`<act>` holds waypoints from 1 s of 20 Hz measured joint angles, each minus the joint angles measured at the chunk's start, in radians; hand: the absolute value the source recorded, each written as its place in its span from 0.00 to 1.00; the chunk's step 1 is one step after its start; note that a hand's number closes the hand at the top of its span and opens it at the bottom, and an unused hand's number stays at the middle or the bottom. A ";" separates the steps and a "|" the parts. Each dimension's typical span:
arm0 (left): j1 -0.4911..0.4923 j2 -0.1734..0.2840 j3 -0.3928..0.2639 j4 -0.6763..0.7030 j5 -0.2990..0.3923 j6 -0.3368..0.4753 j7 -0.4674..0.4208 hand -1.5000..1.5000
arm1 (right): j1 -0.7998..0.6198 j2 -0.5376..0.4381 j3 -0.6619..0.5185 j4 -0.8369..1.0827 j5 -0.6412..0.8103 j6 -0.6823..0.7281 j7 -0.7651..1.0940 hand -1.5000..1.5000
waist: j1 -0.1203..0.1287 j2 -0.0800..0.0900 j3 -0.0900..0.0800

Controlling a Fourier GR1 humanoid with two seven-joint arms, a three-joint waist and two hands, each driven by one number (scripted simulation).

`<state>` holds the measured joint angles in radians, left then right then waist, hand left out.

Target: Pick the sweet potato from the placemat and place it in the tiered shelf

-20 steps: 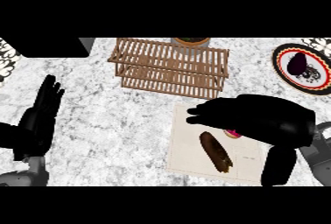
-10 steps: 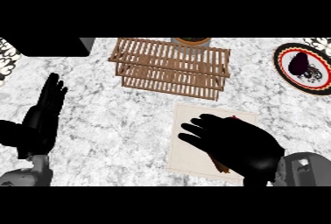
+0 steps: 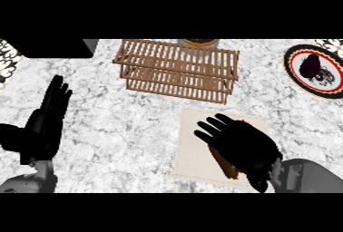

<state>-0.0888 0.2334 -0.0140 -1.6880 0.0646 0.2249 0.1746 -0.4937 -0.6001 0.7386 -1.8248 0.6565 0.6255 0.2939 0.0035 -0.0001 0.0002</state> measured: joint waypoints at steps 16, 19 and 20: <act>0.002 -0.037 0.040 -0.003 -0.036 -0.036 0.007 0.50 | 0.107 0.107 -0.105 0.200 0.274 -0.054 -0.272 0.00 | 0.000 0.000 0.000; -0.002 -0.044 0.053 0.018 -0.036 -0.048 -0.012 0.50 | 0.120 0.137 -0.122 0.250 0.318 -0.090 -0.326 0.00 | 0.000 0.000 0.000; -0.005 -0.050 0.053 0.028 -0.041 -0.046 -0.019 0.50 | 0.135 0.142 -0.126 0.252 0.330 -0.099 -0.340 0.00 | -0.001 0.000 0.000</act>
<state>-0.0933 0.1831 0.0386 -1.6600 0.0231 0.1785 0.1552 -0.3585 -0.4586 0.6129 -1.5727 0.9862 0.5262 -0.0465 0.0026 0.0003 0.0000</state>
